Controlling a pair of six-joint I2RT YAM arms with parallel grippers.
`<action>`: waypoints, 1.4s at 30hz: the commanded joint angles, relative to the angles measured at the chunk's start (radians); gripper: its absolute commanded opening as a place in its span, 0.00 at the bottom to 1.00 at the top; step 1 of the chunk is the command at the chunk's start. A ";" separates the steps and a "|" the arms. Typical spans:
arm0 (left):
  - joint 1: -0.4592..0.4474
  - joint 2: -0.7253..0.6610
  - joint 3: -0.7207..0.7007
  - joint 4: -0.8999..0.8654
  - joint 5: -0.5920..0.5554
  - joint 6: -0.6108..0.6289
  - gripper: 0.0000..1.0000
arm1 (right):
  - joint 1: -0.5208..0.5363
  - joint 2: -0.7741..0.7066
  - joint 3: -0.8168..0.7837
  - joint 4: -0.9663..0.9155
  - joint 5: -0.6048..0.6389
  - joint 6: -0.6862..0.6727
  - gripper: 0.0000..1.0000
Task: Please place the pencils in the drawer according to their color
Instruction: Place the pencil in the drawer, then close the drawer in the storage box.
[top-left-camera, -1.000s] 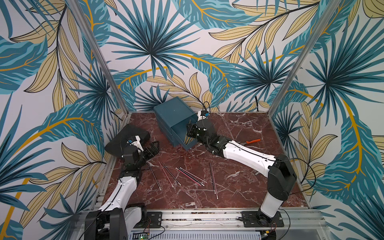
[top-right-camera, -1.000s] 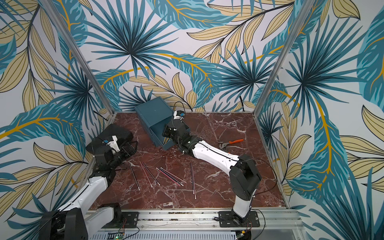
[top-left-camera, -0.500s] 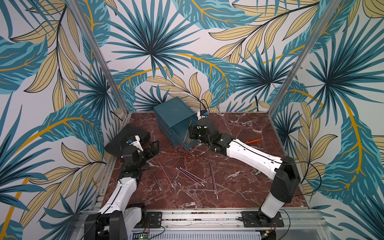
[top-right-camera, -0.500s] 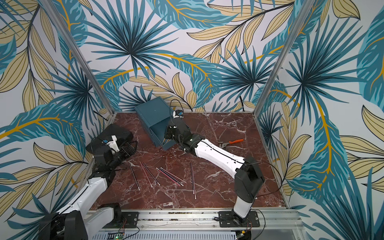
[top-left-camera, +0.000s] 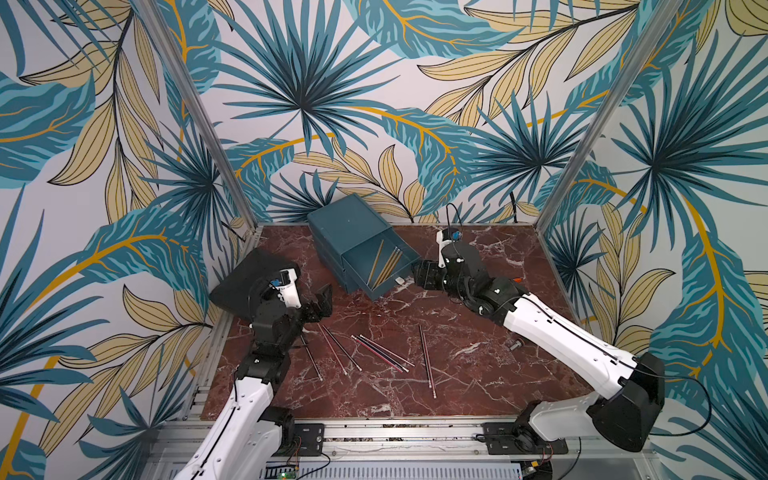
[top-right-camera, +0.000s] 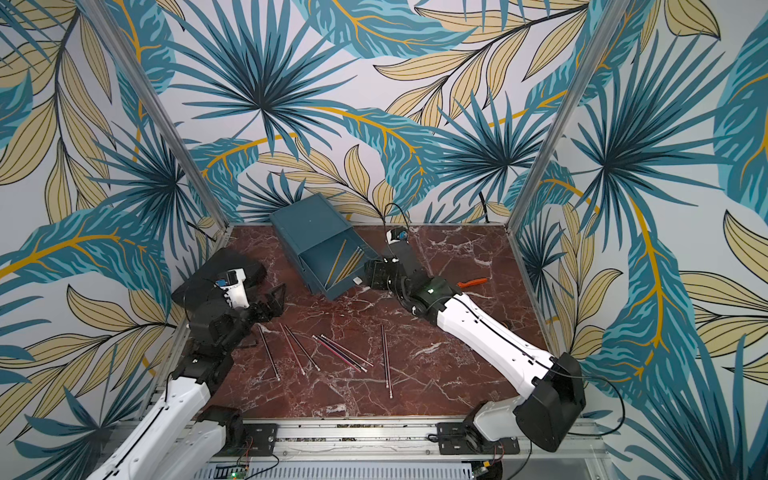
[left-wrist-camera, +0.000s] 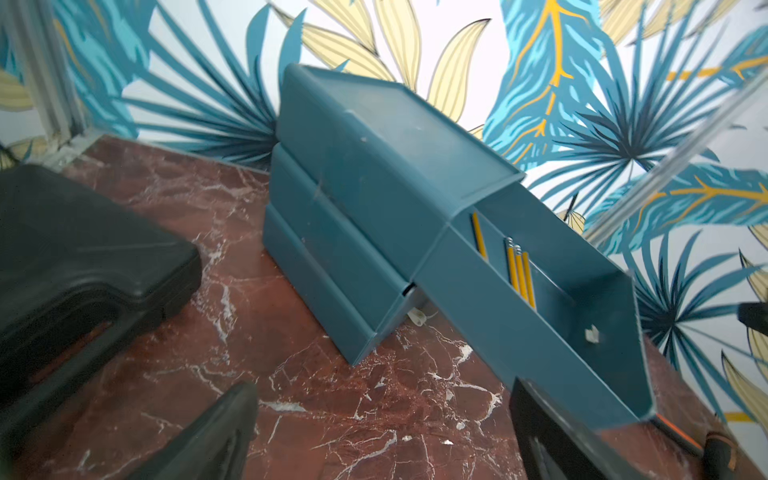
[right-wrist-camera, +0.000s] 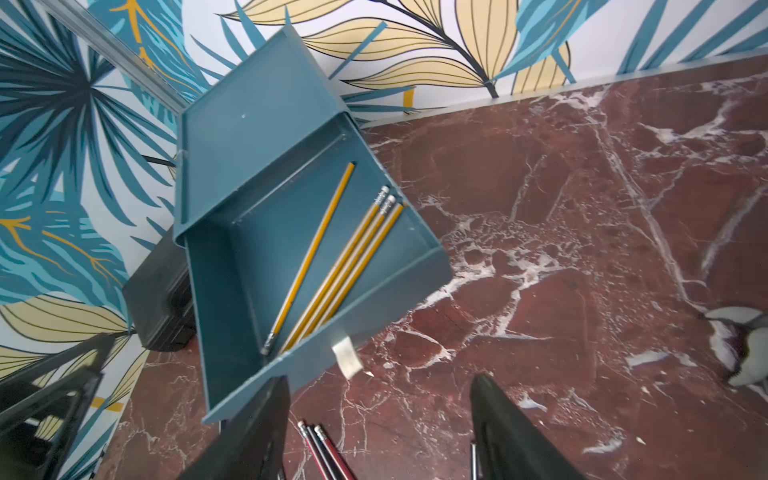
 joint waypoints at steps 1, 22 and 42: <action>-0.109 -0.048 0.027 0.010 -0.133 0.185 1.00 | -0.033 -0.016 -0.045 -0.029 -0.041 0.007 0.75; -0.509 0.302 0.064 0.323 -0.511 0.646 1.00 | -0.113 0.125 -0.068 0.020 -0.187 0.029 0.81; -0.498 0.441 0.148 0.426 -0.697 0.606 1.00 | -0.117 0.348 0.182 0.039 -0.245 -0.034 0.80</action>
